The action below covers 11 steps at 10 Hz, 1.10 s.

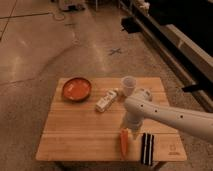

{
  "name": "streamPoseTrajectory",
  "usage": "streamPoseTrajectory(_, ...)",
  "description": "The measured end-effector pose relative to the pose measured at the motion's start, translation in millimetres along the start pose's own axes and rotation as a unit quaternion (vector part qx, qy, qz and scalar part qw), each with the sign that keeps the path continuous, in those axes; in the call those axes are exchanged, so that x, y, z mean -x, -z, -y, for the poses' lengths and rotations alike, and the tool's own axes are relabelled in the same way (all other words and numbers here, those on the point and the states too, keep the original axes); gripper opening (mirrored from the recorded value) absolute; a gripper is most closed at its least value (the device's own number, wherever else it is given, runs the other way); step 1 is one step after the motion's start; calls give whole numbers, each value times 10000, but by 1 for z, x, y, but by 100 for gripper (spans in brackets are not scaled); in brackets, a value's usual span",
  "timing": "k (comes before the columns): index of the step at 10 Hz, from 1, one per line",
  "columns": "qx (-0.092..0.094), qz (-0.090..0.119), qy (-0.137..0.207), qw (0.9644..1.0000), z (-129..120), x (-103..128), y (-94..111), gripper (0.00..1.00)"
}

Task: Drag the pepper across the table

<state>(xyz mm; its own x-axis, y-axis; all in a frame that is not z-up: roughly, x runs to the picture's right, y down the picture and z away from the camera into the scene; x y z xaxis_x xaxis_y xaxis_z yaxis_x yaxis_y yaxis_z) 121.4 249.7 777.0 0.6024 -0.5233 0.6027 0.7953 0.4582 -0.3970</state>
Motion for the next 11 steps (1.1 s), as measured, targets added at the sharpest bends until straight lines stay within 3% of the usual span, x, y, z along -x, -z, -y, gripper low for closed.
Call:
streamPoseTrajectory(5, 128, -310, 201, 9992, 10, -2, -16, 59)
streamPoseTrajectory(8, 147, -419, 265, 9987, 13, -4, -17, 31)
streamPoseTrajectory(11, 176, -393, 251, 9988, 12, -7, -21, 3)
